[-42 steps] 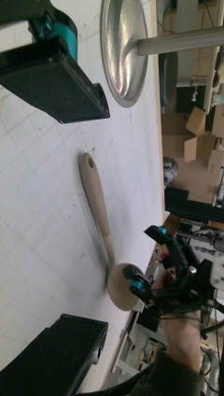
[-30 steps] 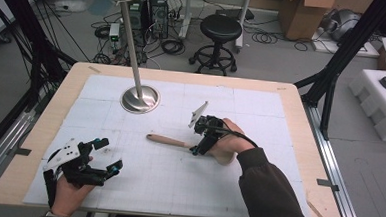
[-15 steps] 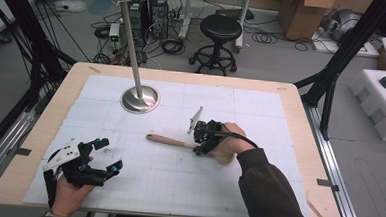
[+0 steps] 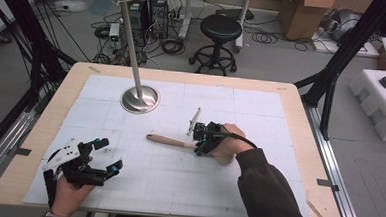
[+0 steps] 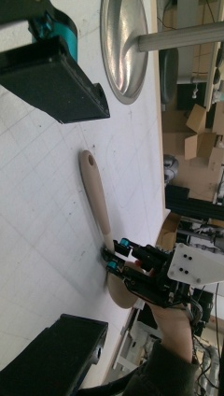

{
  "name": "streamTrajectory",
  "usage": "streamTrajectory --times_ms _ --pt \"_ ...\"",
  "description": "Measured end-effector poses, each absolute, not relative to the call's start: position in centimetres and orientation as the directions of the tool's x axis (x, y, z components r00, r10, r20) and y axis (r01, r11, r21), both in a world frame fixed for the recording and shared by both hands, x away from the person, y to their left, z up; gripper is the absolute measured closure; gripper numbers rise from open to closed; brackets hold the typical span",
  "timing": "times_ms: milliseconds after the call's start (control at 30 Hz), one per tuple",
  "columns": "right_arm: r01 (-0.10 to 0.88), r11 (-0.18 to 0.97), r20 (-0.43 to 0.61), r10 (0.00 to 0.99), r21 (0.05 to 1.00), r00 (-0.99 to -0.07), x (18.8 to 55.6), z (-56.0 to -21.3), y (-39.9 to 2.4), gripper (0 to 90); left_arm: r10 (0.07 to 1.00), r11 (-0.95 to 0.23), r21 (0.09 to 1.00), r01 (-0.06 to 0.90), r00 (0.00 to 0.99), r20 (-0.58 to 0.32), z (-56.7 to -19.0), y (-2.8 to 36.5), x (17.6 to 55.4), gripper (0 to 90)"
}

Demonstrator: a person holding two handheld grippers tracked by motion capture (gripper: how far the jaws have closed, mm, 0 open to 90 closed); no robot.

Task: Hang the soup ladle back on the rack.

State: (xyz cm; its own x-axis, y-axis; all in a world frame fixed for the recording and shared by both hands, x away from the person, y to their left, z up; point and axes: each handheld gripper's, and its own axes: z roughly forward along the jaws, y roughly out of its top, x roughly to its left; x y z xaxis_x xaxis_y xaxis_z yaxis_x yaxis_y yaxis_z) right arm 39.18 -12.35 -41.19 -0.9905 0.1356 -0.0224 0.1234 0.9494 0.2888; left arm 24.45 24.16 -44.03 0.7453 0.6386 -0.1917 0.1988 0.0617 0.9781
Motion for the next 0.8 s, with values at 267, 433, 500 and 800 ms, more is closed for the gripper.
streamTrajectory --times_ms 267,433,500,800 --pt "0.144 0.945 -0.009 0.154 0.294 -0.988 39.2 -41.1 -12.4 77.9 0.638 0.059 0.978 0.2 0.746 -0.191 -44.0 24.2 24.5 1.8" --pt "0.153 0.921 -0.014 0.169 0.358 -0.986 39.3 -40.2 -12.6 78.0 0.644 0.059 0.978 0.198 0.742 -0.189 -44.0 24.3 24.4 1.8" --pt "0.151 0.914 -0.017 0.169 0.377 -0.985 39.3 -40.0 -12.7 78.0 0.643 0.059 0.978 0.198 0.742 -0.189 -44.0 24.3 24.4 1.8" --pt "0.173 0.853 -0.017 0.208 0.493 -0.978 39.1 -38.3 -13.3 78.2 0.643 0.059 0.978 0.198 0.742 -0.189 -44.0 24.3 24.4 1.8"
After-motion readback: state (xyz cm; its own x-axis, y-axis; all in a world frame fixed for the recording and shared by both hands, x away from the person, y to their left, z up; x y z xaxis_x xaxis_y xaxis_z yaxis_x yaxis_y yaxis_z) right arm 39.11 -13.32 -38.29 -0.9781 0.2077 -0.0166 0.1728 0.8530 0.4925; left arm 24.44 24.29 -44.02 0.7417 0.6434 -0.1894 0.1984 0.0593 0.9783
